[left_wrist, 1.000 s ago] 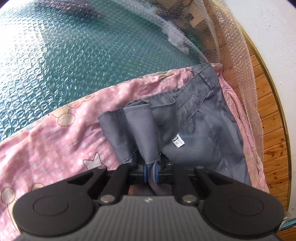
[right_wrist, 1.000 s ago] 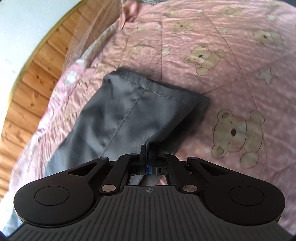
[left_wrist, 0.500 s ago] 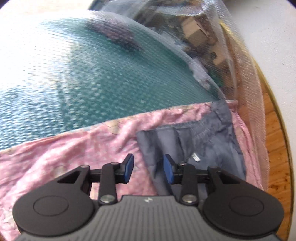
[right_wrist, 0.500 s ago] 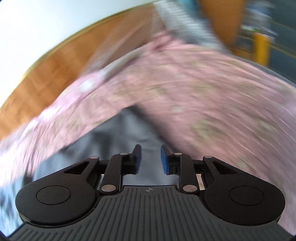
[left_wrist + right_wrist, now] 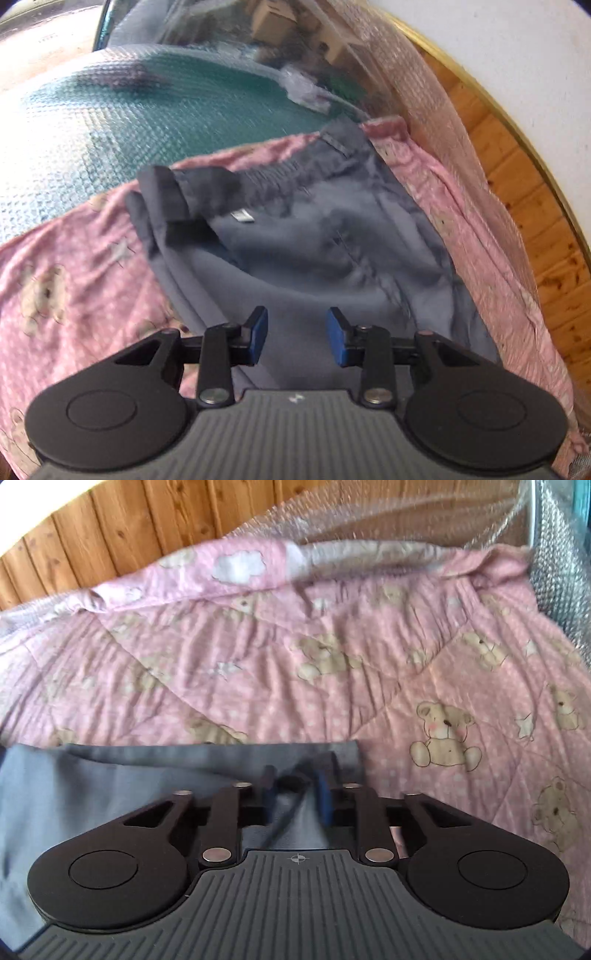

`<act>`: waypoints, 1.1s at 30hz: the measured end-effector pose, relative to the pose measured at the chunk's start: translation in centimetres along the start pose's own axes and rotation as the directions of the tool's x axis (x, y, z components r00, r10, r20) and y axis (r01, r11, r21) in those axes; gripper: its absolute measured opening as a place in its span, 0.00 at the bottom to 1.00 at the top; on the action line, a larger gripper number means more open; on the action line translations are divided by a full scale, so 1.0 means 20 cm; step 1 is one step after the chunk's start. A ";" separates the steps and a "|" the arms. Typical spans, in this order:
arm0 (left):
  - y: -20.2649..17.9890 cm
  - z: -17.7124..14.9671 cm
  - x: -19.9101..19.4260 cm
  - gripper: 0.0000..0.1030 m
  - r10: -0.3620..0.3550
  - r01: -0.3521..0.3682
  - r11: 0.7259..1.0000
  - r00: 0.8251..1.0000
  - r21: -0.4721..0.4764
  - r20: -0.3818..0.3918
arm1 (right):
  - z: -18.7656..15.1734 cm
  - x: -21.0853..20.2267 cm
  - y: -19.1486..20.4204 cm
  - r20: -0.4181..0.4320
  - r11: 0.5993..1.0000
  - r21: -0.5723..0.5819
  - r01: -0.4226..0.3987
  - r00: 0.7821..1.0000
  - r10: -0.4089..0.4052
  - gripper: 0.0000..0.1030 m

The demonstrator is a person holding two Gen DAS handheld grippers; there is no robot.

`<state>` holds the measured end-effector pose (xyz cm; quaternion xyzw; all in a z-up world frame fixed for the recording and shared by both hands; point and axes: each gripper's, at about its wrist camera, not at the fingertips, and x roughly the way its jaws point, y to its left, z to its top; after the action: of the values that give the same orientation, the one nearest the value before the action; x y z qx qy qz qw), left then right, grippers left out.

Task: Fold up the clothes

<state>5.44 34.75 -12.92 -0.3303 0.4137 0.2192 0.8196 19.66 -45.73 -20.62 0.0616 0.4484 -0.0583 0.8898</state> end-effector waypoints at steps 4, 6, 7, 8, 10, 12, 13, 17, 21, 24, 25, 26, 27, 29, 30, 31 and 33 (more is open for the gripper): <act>-0.01 -0.15 0.17 0.33 0.132 -0.132 0.991 0.988 0.006 -0.081 | -0.03 0.01 -0.03 0.018 0.999 -0.010 0.046 0.999 -0.046 0.02; 0.03 -0.19 0.21 0.28 0.188 -0.190 0.982 0.976 -0.009 -0.111 | -0.03 0.00 0.00 0.019 0.996 -0.050 0.072 0.997 -0.071 0.11; 0.05 -0.19 0.20 0.26 0.189 -0.192 0.981 0.977 -0.015 -0.100 | -0.03 -0.02 0.02 0.027 0.992 -0.078 0.104 0.994 -0.103 0.15; 0.05 -0.20 0.18 0.24 0.187 -0.190 0.981 0.978 -0.025 -0.093 | -0.03 -0.07 0.04 0.051 0.989 -0.092 0.120 0.992 -0.115 0.18; 0.03 -0.20 0.13 0.25 0.136 -0.138 0.990 0.989 -0.030 -0.059 | -0.05 -0.23 0.08 0.109 0.994 -0.086 0.075 0.992 -0.065 0.17; 0.00 -0.19 0.10 0.29 0.106 -0.107 0.994 0.993 -0.011 -0.046 | -0.14 -0.32 0.17 0.093 0.993 -0.117 -0.033 0.995 0.044 0.18; -0.02 -0.19 0.09 0.30 0.099 -0.099 0.995 0.994 -0.001 -0.045 | -0.20 -0.35 0.22 0.066 0.985 -0.139 -0.101 0.992 0.111 0.17; 0.04 -0.13 0.07 0.30 0.146 -0.146 0.989 0.986 0.004 -0.083 | -0.44 -0.33 0.28 -0.065 0.968 -0.182 -0.175 0.984 0.165 0.24; 0.11 -0.06 0.02 0.28 0.163 -0.162 0.987 0.982 0.017 -0.096 | -0.46 -0.34 0.01 -0.054 0.999 0.021 -0.047 0.997 0.048 0.04; 0.05 0.15 -0.18 0.38 -0.043 0.039 0.992 0.998 0.122 0.036 | -0.42 -0.43 -0.06 -0.056 0.996 0.068 0.060 0.997 -0.057 0.21; 0.04 0.26 -0.20 0.44 -0.080 0.067 0.983 0.994 0.171 0.071 | -0.40 -0.46 -0.03 -0.055 0.994 0.053 0.099 0.994 -0.096 0.27; 0.04 0.38 -0.19 0.57 -0.109 0.085 0.972 0.989 0.220 0.099 | -0.38 -0.49 0.03 -0.052 0.993 0.037 0.115 0.992 -0.113 0.31; 0.04 0.50 -0.14 0.64 -0.134 0.099 0.959 0.984 0.264 0.117 | -0.36 -0.52 0.09 -0.046 0.992 0.024 0.127 0.991 -0.125 0.31; -0.01 0.72 0.02 0.68 -0.169 0.114 0.929 0.977 0.352 0.129 | -0.30 -0.58 0.27 -0.028 0.991 0.008 0.134 0.991 -0.134 0.33; -0.04 0.83 0.14 0.69 -0.174 0.112 0.909 0.977 0.402 0.121 | -0.28 -0.59 0.39 -0.023 0.992 -0.002 0.124 0.992 -0.124 0.35; -0.07 0.91 0.26 0.70 -0.184 0.121 0.885 0.978 0.449 0.099 | -0.24 -0.61 0.53 -0.017 0.994 -0.024 0.105 0.994 -0.106 0.38; -0.13 1.03 0.53 0.70 -0.182 0.131 0.843 0.982 0.522 0.048 | -0.16 -0.64 0.84 -0.005 0.993 -0.101 0.059 0.998 -0.060 0.51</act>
<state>24.01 48.75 -11.65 -0.1204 0.3895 0.0482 0.9118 12.28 -27.96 -11.16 0.0034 0.4561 -0.0618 0.8877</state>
